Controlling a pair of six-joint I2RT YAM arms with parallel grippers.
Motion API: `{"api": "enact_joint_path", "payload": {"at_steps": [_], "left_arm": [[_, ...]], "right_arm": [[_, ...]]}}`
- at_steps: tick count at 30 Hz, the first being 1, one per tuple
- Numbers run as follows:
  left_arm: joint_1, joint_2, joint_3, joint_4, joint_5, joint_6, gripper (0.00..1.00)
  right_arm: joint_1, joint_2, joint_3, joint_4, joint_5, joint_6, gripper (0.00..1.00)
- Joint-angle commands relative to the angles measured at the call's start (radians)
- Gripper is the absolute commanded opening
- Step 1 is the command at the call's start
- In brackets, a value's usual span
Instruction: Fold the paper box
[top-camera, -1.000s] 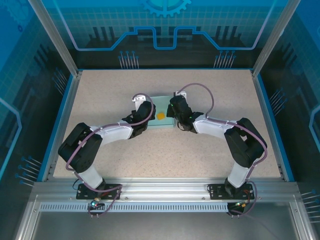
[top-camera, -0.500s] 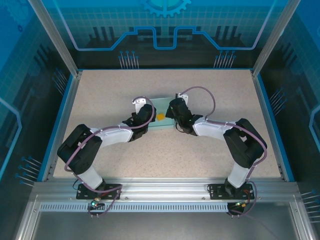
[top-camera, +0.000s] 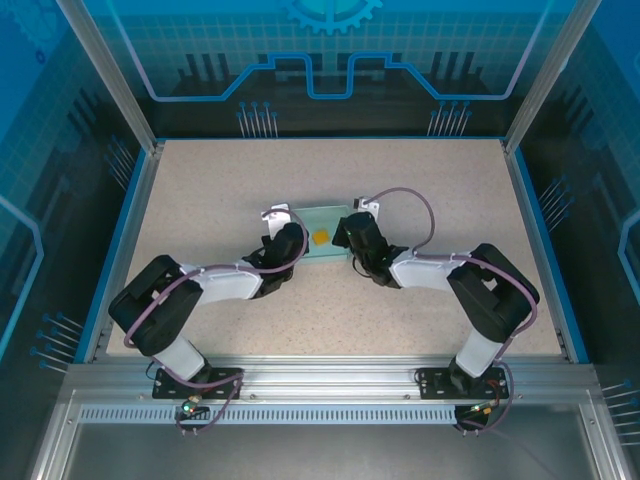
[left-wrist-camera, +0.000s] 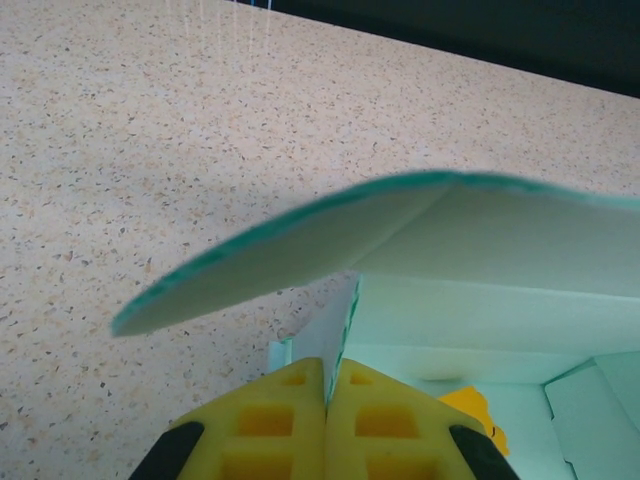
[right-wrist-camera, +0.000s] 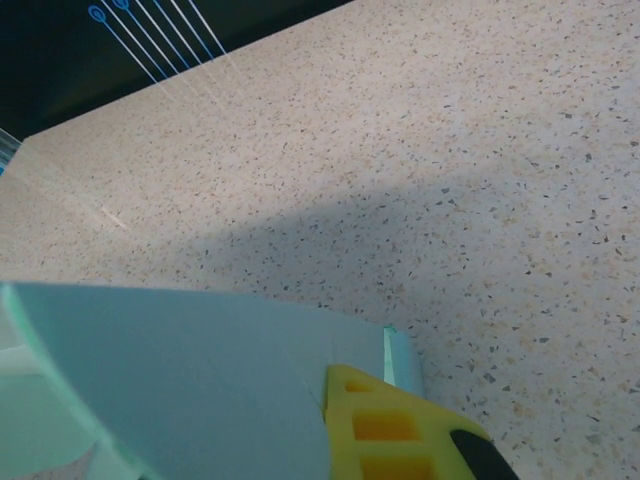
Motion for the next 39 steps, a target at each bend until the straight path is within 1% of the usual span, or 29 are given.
{"api": "enact_joint_path", "payload": {"at_steps": [1,8,13,23,26,33,39], "left_arm": [[-0.016,-0.011,-0.045,0.02,-0.008,0.003,0.0],[-0.029,-0.017,-0.109,0.061,-0.009,0.018,0.0],[-0.031,-0.026,-0.147,0.09,-0.009,0.023,0.0],[-0.04,-0.029,-0.194,0.148,-0.015,0.04,0.01],[-0.043,-0.03,-0.211,0.157,-0.013,0.038,0.05],[-0.046,-0.034,-0.231,0.161,-0.024,0.034,0.07],[-0.046,-0.049,-0.237,0.16,-0.035,0.037,0.1]], "right_arm": [[0.028,-0.01,-0.063,0.049,0.019,0.006,0.0],[0.062,-0.017,-0.13,0.135,0.062,-0.035,0.0],[0.076,-0.014,-0.178,0.185,0.091,-0.033,0.0],[0.106,0.001,-0.211,0.195,0.12,-0.018,0.0],[0.11,0.011,-0.22,0.2,0.124,-0.018,0.0],[0.123,0.027,-0.232,0.204,0.141,-0.016,0.0],[0.13,0.034,-0.242,0.21,0.151,-0.021,0.0]]}}
